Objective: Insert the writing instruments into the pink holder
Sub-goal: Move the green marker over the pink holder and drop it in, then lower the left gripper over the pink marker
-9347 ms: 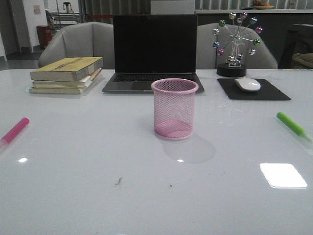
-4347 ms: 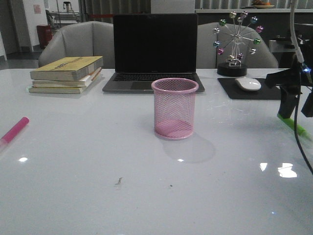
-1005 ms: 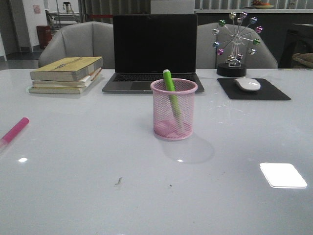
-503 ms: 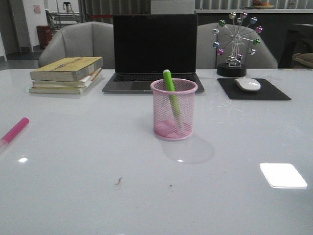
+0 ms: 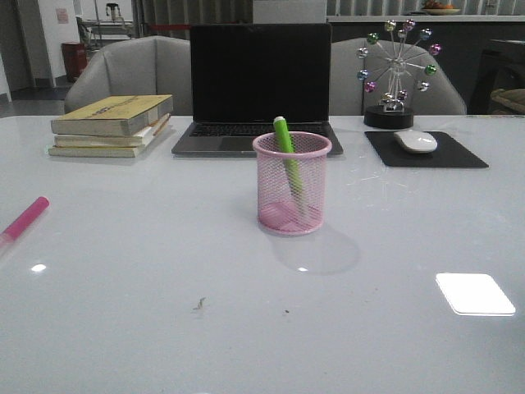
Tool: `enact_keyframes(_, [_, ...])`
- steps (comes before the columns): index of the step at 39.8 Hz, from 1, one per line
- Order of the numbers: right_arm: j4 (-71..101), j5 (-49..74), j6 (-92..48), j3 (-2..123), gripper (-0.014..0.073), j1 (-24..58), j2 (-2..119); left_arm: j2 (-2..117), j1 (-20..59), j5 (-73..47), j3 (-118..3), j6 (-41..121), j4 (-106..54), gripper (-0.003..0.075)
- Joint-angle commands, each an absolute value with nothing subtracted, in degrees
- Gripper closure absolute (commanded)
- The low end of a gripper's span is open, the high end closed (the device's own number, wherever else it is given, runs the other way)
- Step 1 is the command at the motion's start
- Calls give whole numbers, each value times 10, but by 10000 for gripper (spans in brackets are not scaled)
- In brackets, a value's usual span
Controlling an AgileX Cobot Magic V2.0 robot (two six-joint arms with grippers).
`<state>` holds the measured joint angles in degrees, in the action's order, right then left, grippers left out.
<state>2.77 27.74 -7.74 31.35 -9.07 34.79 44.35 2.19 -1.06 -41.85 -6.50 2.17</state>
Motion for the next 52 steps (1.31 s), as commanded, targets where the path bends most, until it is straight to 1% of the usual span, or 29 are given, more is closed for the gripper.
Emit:
enact_keyframes(1, [29,229,-77,329,274,-93,347,434,26,9,-438,-68,17,615])
enact_keyframes(5, [29,230,-77,329,274,-93,347,434,26,8,-445,-68,34,581])
enact_keyframes(7, [29,231,-77,329,274,-93,347,440,26,5,-449,-68,45,547])
enact_keyframes(14, [29,231,-77,329,274,-93,347,472,26,-35,-486,-68,47,383])
enact_keyframes(16, [29,231,-77,329,274,-93,347,487,26,-41,-497,-68,47,367])
enact_keyframes(26, [29,232,-77,329,274,-93,347,584,26,-89,-543,-68,47,367])
enact_keyframes(34, [29,232,-77,329,274,-93,347,663,26,-119,-544,-68,47,367])
enact_keyframes(52, [29,232,-77,329,274,-93,347,846,33,-82,-544,-68,47,367])
